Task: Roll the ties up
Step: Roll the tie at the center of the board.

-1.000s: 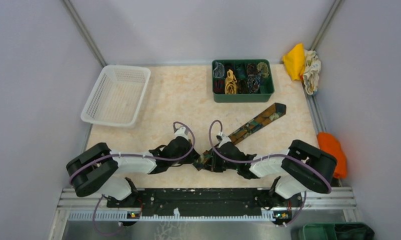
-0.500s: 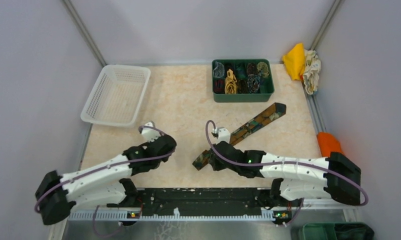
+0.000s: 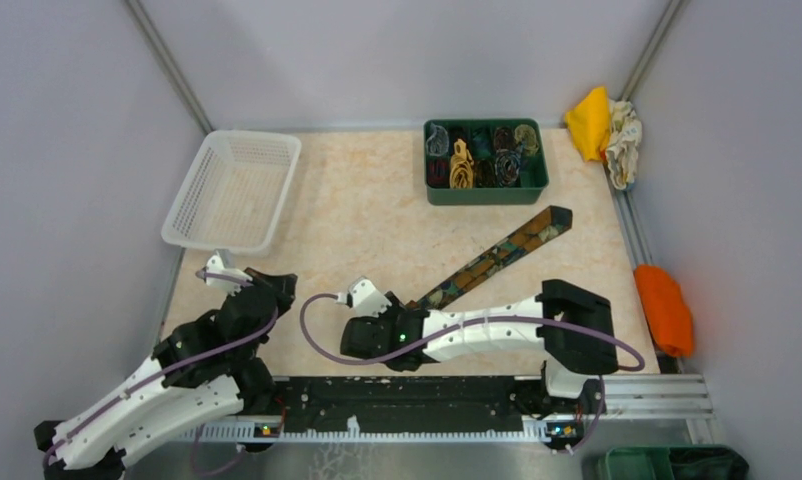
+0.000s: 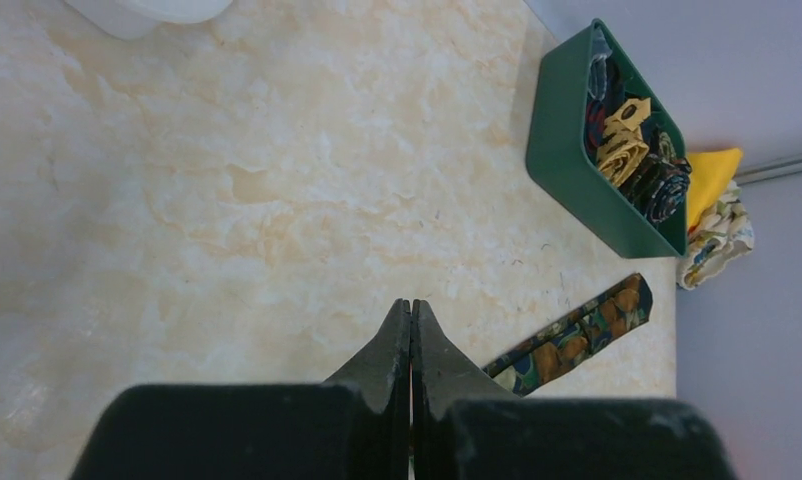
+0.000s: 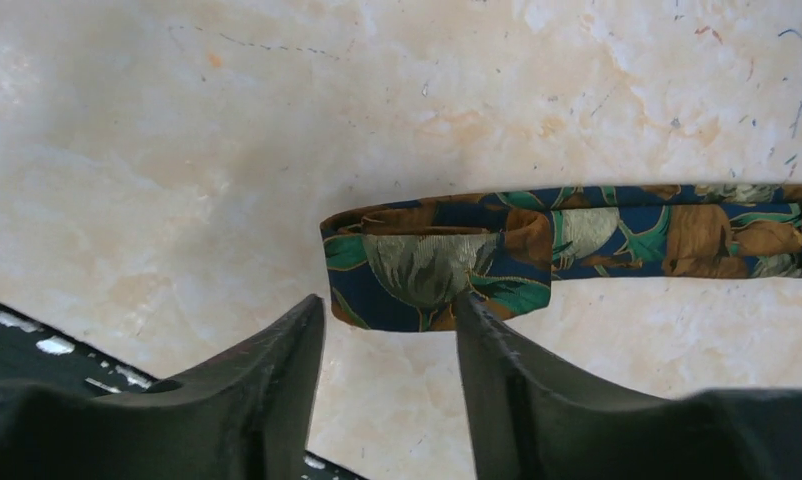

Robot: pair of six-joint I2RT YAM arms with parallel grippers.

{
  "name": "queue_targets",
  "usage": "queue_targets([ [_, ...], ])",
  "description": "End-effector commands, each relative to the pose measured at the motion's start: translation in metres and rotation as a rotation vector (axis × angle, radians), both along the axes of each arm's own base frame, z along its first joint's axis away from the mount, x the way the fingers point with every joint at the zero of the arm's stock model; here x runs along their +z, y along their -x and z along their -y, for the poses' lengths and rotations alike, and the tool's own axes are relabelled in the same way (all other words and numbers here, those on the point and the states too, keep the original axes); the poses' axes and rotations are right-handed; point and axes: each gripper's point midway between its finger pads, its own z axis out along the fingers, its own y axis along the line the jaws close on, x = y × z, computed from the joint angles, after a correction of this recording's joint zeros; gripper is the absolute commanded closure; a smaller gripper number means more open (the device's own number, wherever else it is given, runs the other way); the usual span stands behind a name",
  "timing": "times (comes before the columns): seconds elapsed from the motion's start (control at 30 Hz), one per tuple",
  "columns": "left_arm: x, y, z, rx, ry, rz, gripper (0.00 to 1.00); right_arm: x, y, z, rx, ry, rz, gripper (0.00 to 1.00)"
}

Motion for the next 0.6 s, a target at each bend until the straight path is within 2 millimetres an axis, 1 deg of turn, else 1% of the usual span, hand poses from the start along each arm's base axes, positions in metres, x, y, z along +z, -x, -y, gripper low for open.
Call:
queue_targets([
  [0.0, -0.016, 0.006, -0.027, 0.094, -0.091, -0.056, 1.0, 0.012, -0.011, -0.004, 0.027, 0.095, 0.095, 0.44],
  [0.1, -0.018, 0.005, -0.025, 0.084, -0.102, -0.054, 1.0, 0.007, -0.014, -0.003, 0.032, 0.108, 0.113, 0.33],
  [0.13, -0.019, 0.005, -0.025, 0.083, -0.107, -0.055, 1.0, 0.005, -0.015, -0.003, 0.036, 0.115, 0.113, 0.31],
  [0.37, -0.021, 0.005, -0.026, 0.083, -0.112, -0.055, 1.0, -0.012, -0.017, -0.006, 0.061, 0.092, 0.08, 0.3],
  [0.47, -0.019, 0.006, -0.028, 0.088, -0.108, -0.052, 1.0, -0.005, -0.019, -0.005, 0.05, 0.088, 0.096, 0.31],
  [0.57, -0.016, 0.007, -0.031, 0.091, -0.095, -0.041, 1.0, 0.01, -0.011, -0.014, 0.085, 0.04, 0.1, 0.32],
])
